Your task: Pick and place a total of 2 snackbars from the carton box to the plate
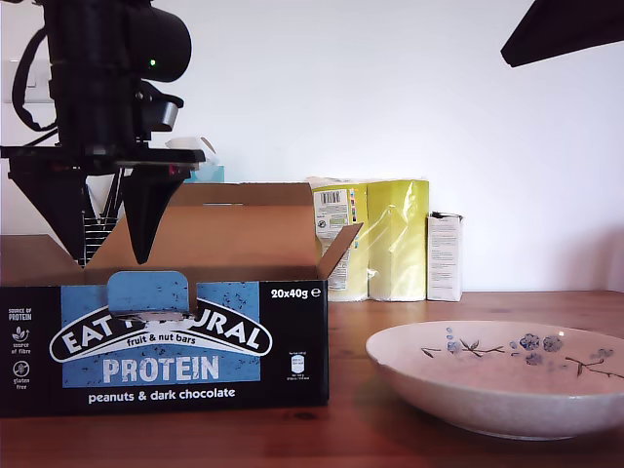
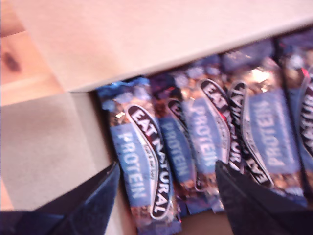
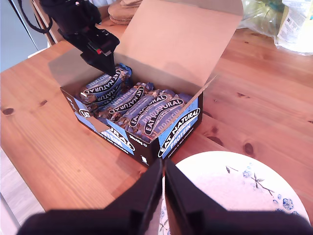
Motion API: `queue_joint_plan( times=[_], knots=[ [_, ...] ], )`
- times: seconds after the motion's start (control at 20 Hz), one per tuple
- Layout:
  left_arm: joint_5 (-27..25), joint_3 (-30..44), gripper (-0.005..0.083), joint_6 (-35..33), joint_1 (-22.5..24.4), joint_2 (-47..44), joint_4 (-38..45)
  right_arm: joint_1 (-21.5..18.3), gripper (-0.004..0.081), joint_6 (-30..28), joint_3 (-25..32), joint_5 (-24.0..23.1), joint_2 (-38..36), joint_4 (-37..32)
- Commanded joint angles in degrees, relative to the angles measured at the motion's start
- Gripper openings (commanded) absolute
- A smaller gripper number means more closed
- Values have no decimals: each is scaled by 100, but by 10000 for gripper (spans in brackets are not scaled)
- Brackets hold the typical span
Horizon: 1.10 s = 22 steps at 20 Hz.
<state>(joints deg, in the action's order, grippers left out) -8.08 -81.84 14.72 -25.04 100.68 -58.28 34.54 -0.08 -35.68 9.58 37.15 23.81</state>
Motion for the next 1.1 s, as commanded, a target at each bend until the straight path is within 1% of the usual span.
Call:
queue_joint_plan(
  times=[0.0, 0.15, 0.45, 0.8, 0.95, 1.05],
  knots=[
    [-105, 33, 590, 122, -11, 219, 15, -11, -13, -42, 31, -15, 13, -33],
    [-173, 33, 587, 345, -11, 221, 24, -11, -13, -50, 31, -13, 63, -35],
    [-216, 33, 564, 636, -55, 328, 103, -11, -13, -306, 31, -15, 166, -33],
    [-302, 33, 564, 636, -59, 682, 96, -11, -13, -341, 31, -13, 170, -37],
    [-597, 33, 564, 632, -59, 713, 66, -11, -13, -341, 31, -11, 170, -35],
    [-664, 33, 564, 634, -59, 728, -20, -11, -13, -341, 31, -11, 170, -35]
  ],
)
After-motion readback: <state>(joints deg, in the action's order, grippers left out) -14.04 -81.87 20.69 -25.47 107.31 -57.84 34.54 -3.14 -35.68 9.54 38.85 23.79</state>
